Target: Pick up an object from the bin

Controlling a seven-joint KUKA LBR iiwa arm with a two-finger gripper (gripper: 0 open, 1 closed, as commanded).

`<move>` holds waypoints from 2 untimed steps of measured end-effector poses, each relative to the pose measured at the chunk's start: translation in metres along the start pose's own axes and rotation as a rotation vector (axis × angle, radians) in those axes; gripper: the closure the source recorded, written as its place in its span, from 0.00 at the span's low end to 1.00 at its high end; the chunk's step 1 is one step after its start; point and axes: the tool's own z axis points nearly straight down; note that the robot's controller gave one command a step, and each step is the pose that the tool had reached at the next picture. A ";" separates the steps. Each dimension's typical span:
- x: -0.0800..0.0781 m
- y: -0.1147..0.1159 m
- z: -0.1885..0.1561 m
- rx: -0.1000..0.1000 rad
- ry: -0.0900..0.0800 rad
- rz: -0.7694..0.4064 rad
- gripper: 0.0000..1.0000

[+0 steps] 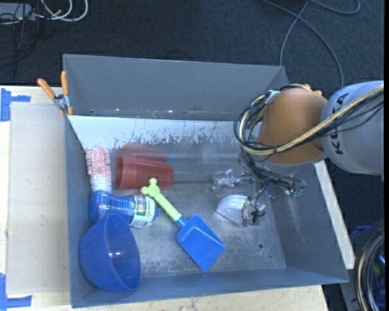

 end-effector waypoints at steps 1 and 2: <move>-0.009 -0.002 0.036 0.002 -0.004 0.099 0.00; 0.002 -0.015 0.030 0.006 -0.015 0.031 1.00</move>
Offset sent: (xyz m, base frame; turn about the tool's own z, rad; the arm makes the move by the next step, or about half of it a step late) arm 0.0019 -0.0146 -0.0343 0.0275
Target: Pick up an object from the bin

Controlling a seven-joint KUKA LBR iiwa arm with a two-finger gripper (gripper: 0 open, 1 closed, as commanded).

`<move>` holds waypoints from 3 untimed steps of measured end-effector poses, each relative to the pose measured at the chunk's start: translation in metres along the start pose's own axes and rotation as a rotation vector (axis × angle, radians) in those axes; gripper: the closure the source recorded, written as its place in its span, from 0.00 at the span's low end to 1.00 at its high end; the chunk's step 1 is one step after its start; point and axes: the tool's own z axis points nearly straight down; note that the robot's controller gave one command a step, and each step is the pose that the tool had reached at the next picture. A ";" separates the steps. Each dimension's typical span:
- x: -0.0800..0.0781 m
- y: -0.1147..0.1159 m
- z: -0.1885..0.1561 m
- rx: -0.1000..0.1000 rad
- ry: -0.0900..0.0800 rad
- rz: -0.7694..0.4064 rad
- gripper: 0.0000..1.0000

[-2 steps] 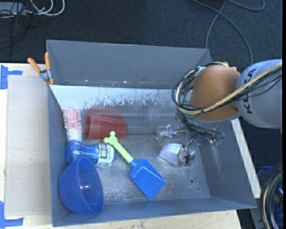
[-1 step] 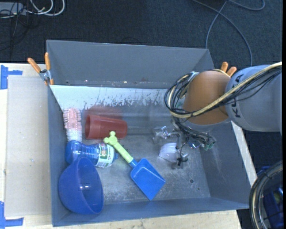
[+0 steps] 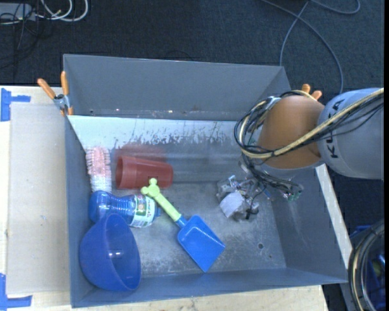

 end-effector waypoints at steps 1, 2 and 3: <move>0.000 0.000 0.000 0.000 0.000 -0.001 1.00; 0.003 0.003 -0.022 -0.009 0.013 -0.001 1.00; 0.001 0.001 -0.067 -0.003 0.006 0.002 1.00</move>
Offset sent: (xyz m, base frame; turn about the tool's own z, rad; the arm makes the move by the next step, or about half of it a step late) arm 0.0000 0.0000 0.0685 -0.0004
